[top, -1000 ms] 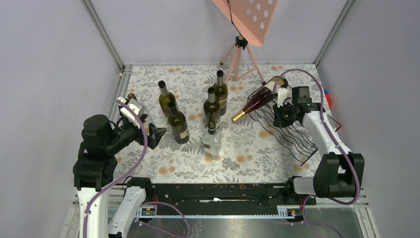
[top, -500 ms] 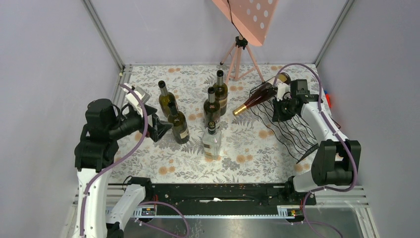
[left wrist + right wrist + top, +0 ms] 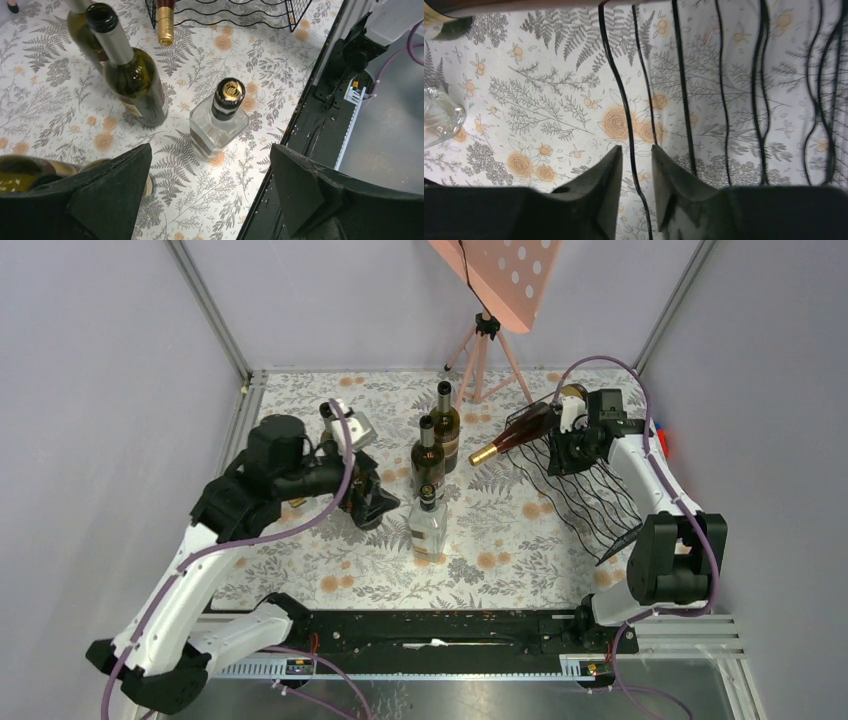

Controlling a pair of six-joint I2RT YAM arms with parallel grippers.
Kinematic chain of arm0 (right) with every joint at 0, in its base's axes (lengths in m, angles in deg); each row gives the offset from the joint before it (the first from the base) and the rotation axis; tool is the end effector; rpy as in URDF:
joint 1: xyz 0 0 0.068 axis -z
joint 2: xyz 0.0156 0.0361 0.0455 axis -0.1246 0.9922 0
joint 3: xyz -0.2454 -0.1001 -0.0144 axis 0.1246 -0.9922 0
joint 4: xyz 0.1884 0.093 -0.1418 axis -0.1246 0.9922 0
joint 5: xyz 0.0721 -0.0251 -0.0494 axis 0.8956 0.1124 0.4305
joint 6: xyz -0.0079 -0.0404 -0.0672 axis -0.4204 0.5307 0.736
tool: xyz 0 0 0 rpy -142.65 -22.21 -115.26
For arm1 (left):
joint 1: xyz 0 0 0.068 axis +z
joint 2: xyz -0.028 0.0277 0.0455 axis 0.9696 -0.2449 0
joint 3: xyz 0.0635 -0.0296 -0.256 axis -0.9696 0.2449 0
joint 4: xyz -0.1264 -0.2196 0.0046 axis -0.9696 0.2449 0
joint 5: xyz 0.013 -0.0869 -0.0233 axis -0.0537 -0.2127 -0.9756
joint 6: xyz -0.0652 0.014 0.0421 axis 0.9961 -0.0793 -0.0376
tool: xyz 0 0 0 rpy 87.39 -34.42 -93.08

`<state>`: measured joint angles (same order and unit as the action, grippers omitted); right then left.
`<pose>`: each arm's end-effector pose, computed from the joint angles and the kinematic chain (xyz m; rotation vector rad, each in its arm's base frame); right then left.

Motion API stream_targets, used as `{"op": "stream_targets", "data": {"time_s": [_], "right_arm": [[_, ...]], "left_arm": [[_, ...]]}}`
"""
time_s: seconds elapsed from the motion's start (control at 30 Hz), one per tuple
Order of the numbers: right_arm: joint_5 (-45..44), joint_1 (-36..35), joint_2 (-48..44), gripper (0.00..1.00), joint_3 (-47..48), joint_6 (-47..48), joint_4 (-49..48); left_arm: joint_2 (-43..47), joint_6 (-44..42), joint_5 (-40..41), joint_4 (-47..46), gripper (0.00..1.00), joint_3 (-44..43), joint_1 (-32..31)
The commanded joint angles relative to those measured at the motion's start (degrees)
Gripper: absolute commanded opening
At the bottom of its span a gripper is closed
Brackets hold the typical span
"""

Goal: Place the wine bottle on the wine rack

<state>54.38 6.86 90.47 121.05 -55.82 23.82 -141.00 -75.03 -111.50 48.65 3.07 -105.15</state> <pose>0.3242 0.0238 0.2318 -0.5129 2.4718 0.3075 0.1469 -0.1229 0.4036 0.9618 1.7922 -0.7968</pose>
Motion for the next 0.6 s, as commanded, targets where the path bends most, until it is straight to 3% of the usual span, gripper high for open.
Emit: {"op": "stream_targets", "data": {"time_s": [0.0,0.13,0.2,0.33,0.57], "right_arm": [[-0.09,0.56,-4.47,0.41,3.32,-0.70,-1.86],[-0.03,0.56,-8.60,0.69,1.66,0.01,-0.66],[0.34,0.56,-10.63,0.77,1.35,0.27,0.38],[2.08,0.57,-14.97,0.84,1.28,0.54,2.83],[10.32,0.56,-22.70,0.84,-0.16,-0.89,4.38]], "left_arm": [[-3.82,1.70,9.13,-5.99,0.99,-1.84,-6.75],[-7.70,3.75,11.94,-8.32,0.99,-2.09,-10.75],[-8.98,4.68,12.59,-9.33,0.99,-1.84,-12.49],[-10.41,5.20,14.74,-10.91,0.99,-0.72,-14.73],[-9.61,5.58,16.30,-15.28,0.96,3.65,-15.37]]}}
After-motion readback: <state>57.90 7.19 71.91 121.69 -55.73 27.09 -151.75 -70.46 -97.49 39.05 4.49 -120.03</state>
